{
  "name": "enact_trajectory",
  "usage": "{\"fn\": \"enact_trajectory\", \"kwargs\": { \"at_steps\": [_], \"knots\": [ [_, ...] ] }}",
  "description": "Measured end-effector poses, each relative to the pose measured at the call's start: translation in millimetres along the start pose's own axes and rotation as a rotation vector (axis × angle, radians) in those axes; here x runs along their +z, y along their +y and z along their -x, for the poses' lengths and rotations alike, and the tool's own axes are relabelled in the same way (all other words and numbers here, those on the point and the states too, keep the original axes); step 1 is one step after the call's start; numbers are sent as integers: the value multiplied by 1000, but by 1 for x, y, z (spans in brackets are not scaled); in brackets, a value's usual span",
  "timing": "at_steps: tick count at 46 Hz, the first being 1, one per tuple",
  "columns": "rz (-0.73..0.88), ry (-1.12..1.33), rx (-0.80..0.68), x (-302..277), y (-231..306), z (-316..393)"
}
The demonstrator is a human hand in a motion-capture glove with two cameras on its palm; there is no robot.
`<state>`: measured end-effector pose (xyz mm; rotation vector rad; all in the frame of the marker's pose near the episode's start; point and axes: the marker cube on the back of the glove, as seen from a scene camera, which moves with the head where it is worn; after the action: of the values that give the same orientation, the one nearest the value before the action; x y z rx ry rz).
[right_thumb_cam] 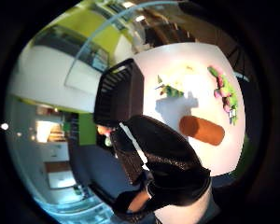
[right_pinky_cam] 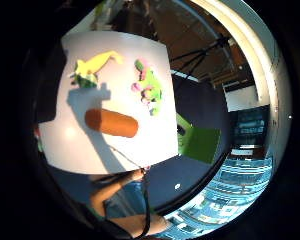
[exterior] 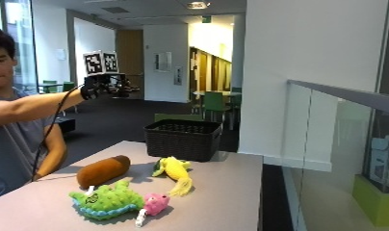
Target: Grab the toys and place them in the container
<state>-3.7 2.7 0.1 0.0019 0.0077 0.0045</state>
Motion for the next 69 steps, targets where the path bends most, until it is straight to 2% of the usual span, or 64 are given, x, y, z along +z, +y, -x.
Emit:
{"fn": "enact_trajectory", "kwargs": {
  "at_steps": [13,36,46,69],
  "knots": [
    [-11,11,21,-2,9,9],
    [-42,23,34,4,22,-30],
    [-53,45,-1,38,30,-55],
    [50,-9,-62,137,39,-72]
  ]
}}
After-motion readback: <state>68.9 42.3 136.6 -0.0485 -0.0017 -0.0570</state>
